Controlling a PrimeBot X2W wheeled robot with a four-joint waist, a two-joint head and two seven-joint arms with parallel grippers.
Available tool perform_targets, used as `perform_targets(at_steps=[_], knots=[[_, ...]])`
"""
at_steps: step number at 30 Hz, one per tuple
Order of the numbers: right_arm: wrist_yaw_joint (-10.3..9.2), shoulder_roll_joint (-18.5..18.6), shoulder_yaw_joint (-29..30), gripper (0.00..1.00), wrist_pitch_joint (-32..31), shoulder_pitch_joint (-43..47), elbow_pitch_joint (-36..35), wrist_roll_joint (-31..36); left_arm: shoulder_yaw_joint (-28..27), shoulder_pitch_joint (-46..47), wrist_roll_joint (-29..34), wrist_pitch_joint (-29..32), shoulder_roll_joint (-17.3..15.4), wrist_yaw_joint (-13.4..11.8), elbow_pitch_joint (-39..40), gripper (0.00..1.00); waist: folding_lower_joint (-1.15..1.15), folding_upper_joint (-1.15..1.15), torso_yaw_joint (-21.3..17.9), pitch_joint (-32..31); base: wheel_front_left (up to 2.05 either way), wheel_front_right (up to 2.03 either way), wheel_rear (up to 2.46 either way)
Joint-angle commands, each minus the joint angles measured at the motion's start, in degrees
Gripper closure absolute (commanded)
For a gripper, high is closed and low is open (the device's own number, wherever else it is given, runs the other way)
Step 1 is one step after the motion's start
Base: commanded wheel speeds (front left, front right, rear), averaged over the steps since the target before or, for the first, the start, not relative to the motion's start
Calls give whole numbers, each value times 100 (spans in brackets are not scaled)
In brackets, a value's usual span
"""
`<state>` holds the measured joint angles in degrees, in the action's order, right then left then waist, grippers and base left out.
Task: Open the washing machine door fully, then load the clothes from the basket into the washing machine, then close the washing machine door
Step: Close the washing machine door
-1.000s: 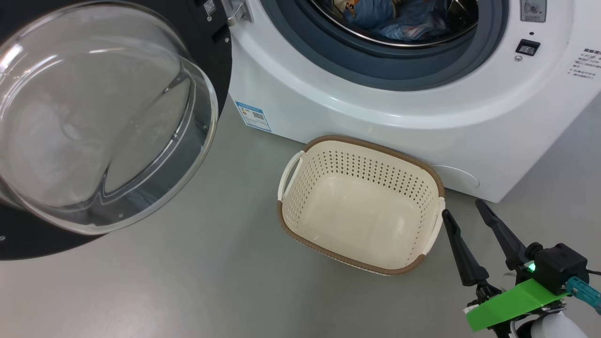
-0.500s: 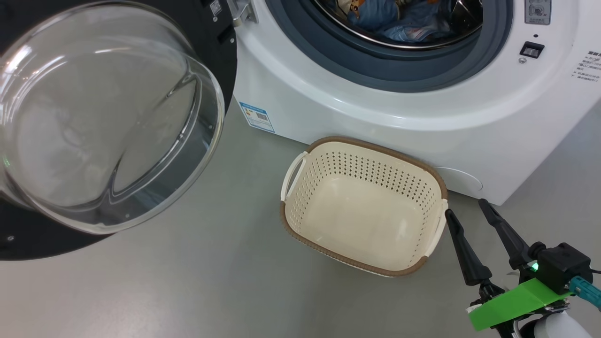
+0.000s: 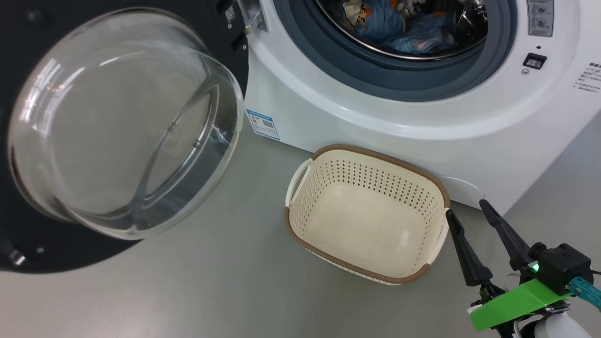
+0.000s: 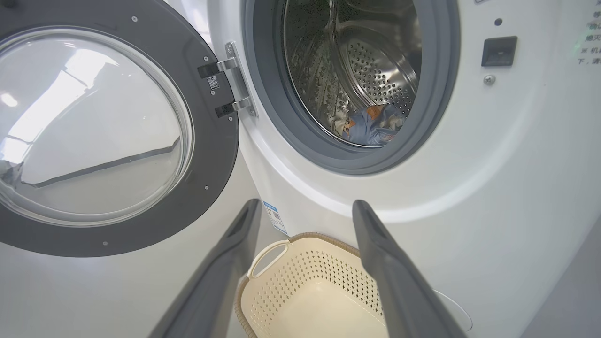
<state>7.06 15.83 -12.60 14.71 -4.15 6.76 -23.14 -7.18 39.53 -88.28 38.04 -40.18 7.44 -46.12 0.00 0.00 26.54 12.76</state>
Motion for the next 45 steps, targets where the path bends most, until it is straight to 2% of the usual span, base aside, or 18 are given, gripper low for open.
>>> perform_targets(at_steps=[1,15,22,35,45], knots=[[43,16,-77,0,29,29,-113,32,41,-96,-79,305,-164,4,276,100,0,0,24,-69,0,0,0],[43,-119,109,0,29,251,-88,28,285,-501,-253,1330,-289,4,1134,100,0,0,47,-520,0,0,0],[43,-168,308,0,29,402,-87,47,429,-824,-366,1803,-229,4,1854,100,0,0,-23,-719,0,0,0],[43,-310,623,0,29,752,-92,96,772,-1286,-471,2322,97,4,3352,100,0,0,-386,-1101,0,0,0],[43,-367,690,0,29,827,-120,108,1068,-1378,-589,2527,547,4,4110,100,0,0,-960,-1221,0,0,0]])
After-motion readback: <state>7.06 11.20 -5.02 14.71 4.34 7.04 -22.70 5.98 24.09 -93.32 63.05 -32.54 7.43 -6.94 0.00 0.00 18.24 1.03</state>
